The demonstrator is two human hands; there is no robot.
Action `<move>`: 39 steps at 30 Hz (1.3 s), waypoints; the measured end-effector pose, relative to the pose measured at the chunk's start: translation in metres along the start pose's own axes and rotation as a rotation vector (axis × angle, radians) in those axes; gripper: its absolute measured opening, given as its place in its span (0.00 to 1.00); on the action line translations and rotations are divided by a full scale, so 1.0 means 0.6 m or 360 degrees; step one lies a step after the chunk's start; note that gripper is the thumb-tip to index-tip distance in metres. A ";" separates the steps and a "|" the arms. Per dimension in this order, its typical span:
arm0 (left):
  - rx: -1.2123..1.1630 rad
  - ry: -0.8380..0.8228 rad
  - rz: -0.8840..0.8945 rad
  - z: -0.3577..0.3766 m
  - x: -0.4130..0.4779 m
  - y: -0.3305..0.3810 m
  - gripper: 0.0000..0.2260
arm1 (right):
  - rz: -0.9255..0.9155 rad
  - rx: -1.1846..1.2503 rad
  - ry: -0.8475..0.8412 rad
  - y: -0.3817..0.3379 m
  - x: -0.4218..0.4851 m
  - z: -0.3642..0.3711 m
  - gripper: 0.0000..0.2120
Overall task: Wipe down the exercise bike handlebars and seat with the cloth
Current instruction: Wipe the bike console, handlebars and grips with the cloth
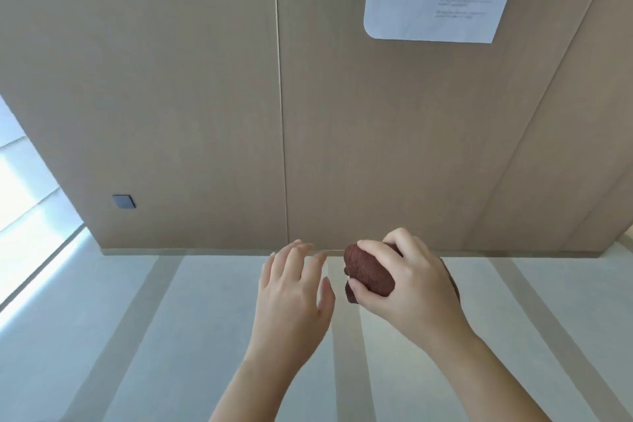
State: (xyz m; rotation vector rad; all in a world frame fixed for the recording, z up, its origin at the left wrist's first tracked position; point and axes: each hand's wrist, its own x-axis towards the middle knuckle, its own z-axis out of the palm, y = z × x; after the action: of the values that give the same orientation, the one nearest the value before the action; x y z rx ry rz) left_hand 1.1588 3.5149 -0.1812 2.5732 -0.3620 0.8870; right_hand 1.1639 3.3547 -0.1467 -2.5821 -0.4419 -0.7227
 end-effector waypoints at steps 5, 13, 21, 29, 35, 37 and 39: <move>0.0182 0.0024 -0.0157 0.040 0.063 -0.062 0.13 | -0.0153 0.0179 -0.0072 0.032 0.112 0.084 0.18; 0.0511 0.0153 -0.0439 0.089 0.186 -0.144 0.13 | -0.0481 0.0463 -0.0191 0.070 0.316 0.206 0.19; 0.0837 0.0231 -0.0797 0.067 0.229 -0.214 0.14 | -0.0898 0.0750 -0.0385 0.001 0.452 0.312 0.18; 0.1066 0.0340 -0.1134 0.010 0.203 -0.299 0.14 | -0.1250 0.0982 -0.0529 -0.131 0.490 0.399 0.18; 0.1172 0.0520 -0.1260 -0.066 0.181 -0.416 0.14 | -0.1363 0.1193 -0.0608 -0.284 0.522 0.471 0.19; 0.1255 0.0600 -0.1306 -0.103 0.168 -0.464 0.14 | -0.1428 0.1265 -0.0633 -0.352 0.526 0.497 0.19; 0.1312 0.0678 -0.1342 -0.144 0.155 -0.508 0.13 | -0.1513 0.1327 -0.0674 -0.422 0.532 0.520 0.19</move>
State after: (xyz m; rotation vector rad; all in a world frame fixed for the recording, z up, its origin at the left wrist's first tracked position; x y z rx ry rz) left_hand 1.2947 3.8141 -0.1449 2.6122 1.3559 1.3320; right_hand 1.4511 3.7796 -0.1357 -1.6082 -1.7283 -0.1356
